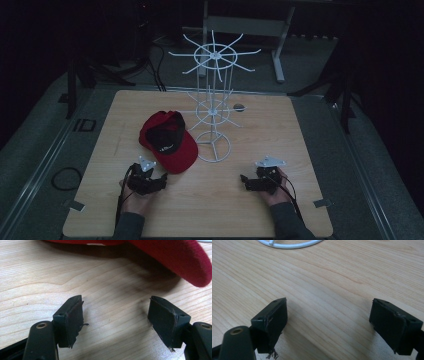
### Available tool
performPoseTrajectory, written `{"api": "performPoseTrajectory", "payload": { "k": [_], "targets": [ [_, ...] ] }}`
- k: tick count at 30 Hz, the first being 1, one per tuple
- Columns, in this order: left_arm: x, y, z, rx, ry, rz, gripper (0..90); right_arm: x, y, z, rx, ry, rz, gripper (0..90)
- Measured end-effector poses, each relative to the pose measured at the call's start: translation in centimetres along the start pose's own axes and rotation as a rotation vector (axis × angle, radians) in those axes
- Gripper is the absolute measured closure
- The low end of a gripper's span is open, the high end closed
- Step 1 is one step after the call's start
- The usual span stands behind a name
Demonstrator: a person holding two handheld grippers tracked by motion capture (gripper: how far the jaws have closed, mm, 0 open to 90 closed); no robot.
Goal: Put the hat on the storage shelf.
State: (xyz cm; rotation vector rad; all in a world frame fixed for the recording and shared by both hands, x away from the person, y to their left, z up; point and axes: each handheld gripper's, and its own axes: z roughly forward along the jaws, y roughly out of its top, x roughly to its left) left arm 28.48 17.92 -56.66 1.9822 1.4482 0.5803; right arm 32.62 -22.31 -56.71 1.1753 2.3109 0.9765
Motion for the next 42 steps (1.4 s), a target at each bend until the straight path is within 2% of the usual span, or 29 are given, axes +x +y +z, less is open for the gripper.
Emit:
{"api": "performPoseTrajectory", "payload": {
  "k": [4,10,13,14,15,16,17,19,21,22,23,27,30,37,40,42],
  "targets": [
    [0.1,-0.2,0.0,-0.012,-0.013,0.014,27.4,0.0,0.0,0.0,0.000,0.000,0.000,14.7],
    [0.1,-0.1,-0.1,0.001,-0.025,0.024,27.8,0.0,0.0,0.0,0.000,0.000,0.000,14.7],
    [0.1,0.0,-0.3,0.010,-0.039,0.038,34.1,0.0,0.0,0.0,0.000,0.000,0.000,14.7],
    [0.2,0.0,-0.4,0.014,-0.042,0.034,34.1,0.0,0.0,0.0,0.000,0.000,0.000,14.7],
    [0.3,0.1,-0.5,0.019,-0.051,0.027,40.9,0.0,0.0,0.0,0.000,0.000,0.000,14.7],
    [0.4,0.1,-0.6,0.019,-0.060,0.014,40.9,0.0,0.0,0.0,0.000,0.000,0.000,14.7],
    [0.7,0.1,-0.7,0.021,-0.073,0.003,47.6,0.0,0.0,0.0,0.000,0.000,0.000,14.7],
    [1.0,0.0,-1.0,0.027,-0.100,-0.023,47.9,0.0,0.0,0.0,0.000,0.000,0.000,14.7],
    [1.0,0.1,-1.5,0.013,-0.124,-0.027,48.8,0.0,0.0,0.0,0.000,0.000,0.000,14.7],
    [0.9,0.4,-2.1,-0.011,-0.150,-0.030,48.2,0.0,0.0,0.0,0.000,0.000,0.000,14.7],
    [0.9,0.4,-2.1,-0.011,-0.150,-0.030,47.4,0.0,0.0,0.0,0.000,0.000,0.000,14.7],
    [0.4,0.9,-2.6,-0.026,-0.204,-0.039,45.4,0.0,0.0,0.0,0.000,0.000,0.000,14.8],
    [0.1,1.1,-2.7,-0.036,-0.240,-0.064,44.1,0.0,0.0,0.0,0.000,0.000,0.000,14.7],
    [-0.3,2.0,-2.0,-0.043,-0.265,-0.101,42.5,0.0,0.0,0.0,0.000,0.000,0.000,14.7],
    [-0.6,2.5,-1.2,-0.029,-0.255,-0.109,42.2,0.0,0.0,0.0,0.000,0.000,0.001,14.7],
    [-0.7,2.7,-0.7,-0.040,-0.242,-0.122,42.6,0.0,0.0,0.0,0.000,0.000,0.001,14.7]
  ]
}}
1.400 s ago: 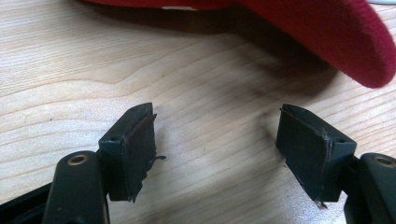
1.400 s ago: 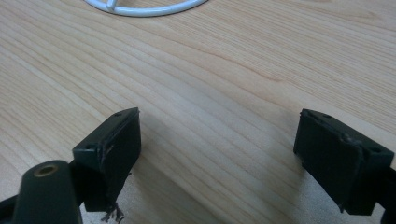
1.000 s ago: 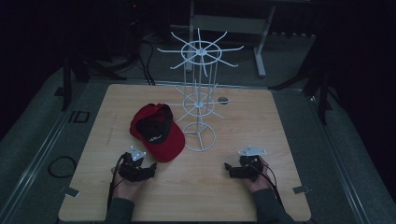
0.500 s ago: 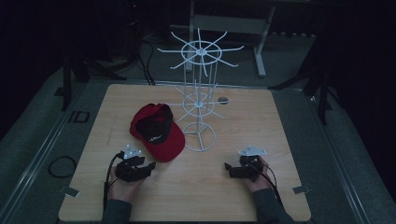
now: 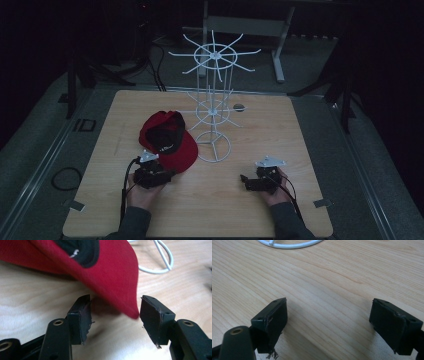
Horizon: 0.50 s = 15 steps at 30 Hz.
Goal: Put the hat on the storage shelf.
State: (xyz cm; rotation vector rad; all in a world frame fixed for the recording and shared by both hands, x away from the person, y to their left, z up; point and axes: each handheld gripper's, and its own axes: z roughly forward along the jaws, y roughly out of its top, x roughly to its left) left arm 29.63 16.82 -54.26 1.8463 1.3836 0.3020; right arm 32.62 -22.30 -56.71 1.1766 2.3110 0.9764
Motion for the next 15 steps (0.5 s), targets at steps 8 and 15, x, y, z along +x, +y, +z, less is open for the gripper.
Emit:
{"api": "performPoseTrajectory", "payload": {
  "k": [8,15],
  "targets": [
    [0.1,1.0,1.9,-0.001,-0.007,-0.064,43.7,0.0,0.0,0.0,0.000,0.000,0.000,14.7],
    [0.1,1.3,3.8,0.027,-0.017,-0.101,48.1,0.0,0.0,0.0,0.000,0.000,-0.001,14.7]
  ]
}}
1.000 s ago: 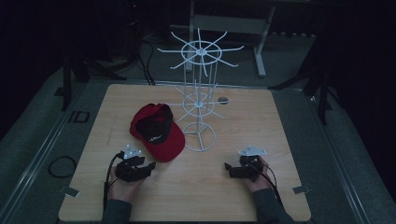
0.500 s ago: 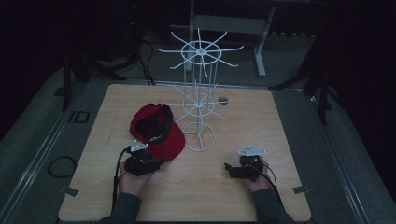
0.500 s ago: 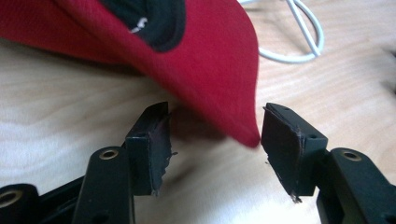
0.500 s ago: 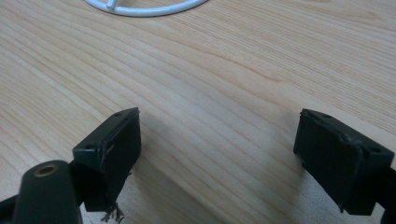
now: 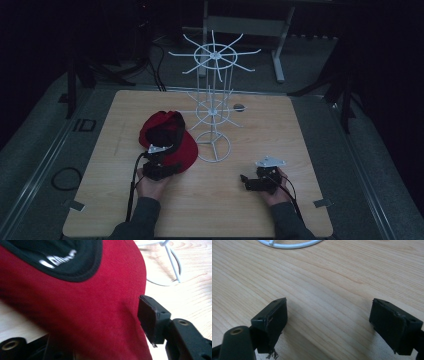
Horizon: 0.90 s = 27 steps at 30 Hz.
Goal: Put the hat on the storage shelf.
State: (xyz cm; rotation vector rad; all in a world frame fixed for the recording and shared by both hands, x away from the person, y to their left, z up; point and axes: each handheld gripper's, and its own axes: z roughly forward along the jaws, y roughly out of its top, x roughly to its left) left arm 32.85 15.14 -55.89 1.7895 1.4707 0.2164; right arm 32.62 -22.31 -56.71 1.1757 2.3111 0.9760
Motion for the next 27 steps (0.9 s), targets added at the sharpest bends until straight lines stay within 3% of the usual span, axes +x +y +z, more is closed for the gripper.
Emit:
{"api": "performPoseTrajectory", "payload": {
  "k": [7,9,11,20,22,23,24,26,27],
  "targets": [
    [-0.5,0.1,0.9,-0.002,-0.003,-0.003,54.0,0.0,0.0,0.0,0.000,0.000,0.000,14.7],
    [-0.5,0.1,0.8,-0.010,-0.025,-0.018,61.2,0.0,0.0,0.0,0.000,0.000,0.001,14.7],
    [-0.5,0.1,0.5,-0.023,-0.014,-0.013,64.1,0.0,0.0,0.0,0.000,0.000,0.001,14.7],
    [0.3,0.2,-0.5,-0.031,-0.003,0.009,68.2,0.0,0.0,0.0,0.000,0.000,0.001,14.7],
    [1.0,0.2,-0.9,-0.053,-0.021,-0.039,74.8,0.0,0.0,0.0,0.000,0.000,0.000,14.7],
    [1.3,0.3,-1.3,-0.069,-0.024,-0.040,79.0,0.0,0.0,0.0,0.000,0.000,0.000,14.7],
    [1.5,0.4,-1.7,-0.081,-0.026,-0.037,82.5,0.0,0.0,0.0,0.000,0.000,0.001,14.7],
    [1.1,0.7,-2.1,-0.075,0.011,0.030,84.1,0.0,0.0,0.0,0.000,0.000,0.001,14.7],
    [1.0,0.8,-2.2,-0.070,0.006,0.033,84.2,0.0,0.0,0.0,0.000,0.000,0.001,14.7]
  ]
}}
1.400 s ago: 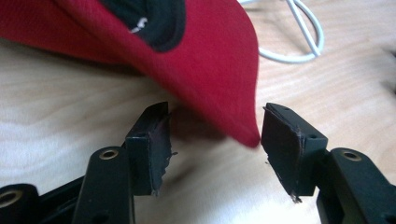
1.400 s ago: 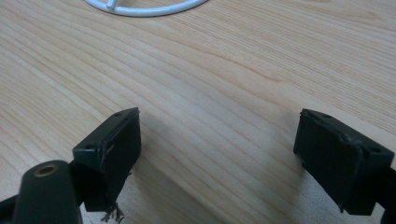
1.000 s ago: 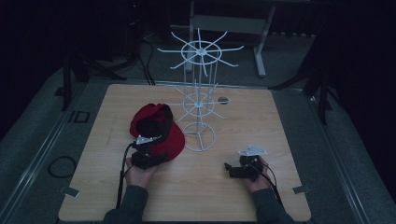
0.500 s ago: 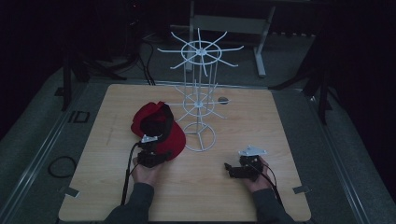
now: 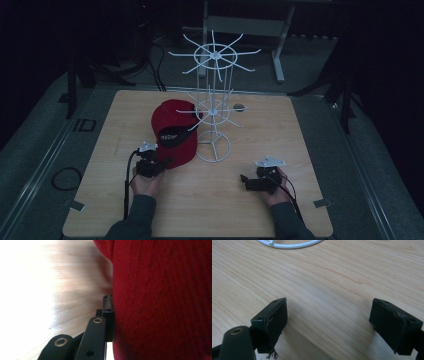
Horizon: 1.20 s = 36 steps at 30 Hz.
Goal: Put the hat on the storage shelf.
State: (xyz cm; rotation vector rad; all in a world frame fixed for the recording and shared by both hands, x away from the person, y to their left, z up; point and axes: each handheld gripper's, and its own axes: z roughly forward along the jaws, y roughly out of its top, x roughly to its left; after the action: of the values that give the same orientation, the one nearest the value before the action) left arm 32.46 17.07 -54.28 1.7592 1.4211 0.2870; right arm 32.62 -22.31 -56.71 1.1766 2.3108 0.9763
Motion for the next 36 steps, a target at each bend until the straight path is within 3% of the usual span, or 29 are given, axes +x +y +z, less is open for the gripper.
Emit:
{"api": "performPoseTrajectory", "payload": {
  "k": [6,10,21,26,36],
  "targets": [
    [0.7,-0.3,-0.1,-0.020,-0.017,-0.040,84.4,0.0,0.0,0.0,0.000,0.000,0.000,14.7],
    [1.1,-0.3,-0.6,-0.036,-0.008,-0.027,84.6,0.0,0.0,0.0,0.000,0.000,0.000,14.7],
    [2.0,-0.1,-2.7,-0.139,-0.055,-0.007,84.4,0.0,0.0,0.0,0.000,0.000,0.000,14.8],
    [2.5,0.3,-4.0,-0.192,-0.050,-0.021,84.4,0.0,0.0,0.0,0.000,0.000,-0.001,14.7],
    [3.3,2.0,-6.2,-0.252,-0.034,-0.038,84.3,0.0,0.0,0.0,-0.001,0.000,-0.003,14.7]
  ]
}}
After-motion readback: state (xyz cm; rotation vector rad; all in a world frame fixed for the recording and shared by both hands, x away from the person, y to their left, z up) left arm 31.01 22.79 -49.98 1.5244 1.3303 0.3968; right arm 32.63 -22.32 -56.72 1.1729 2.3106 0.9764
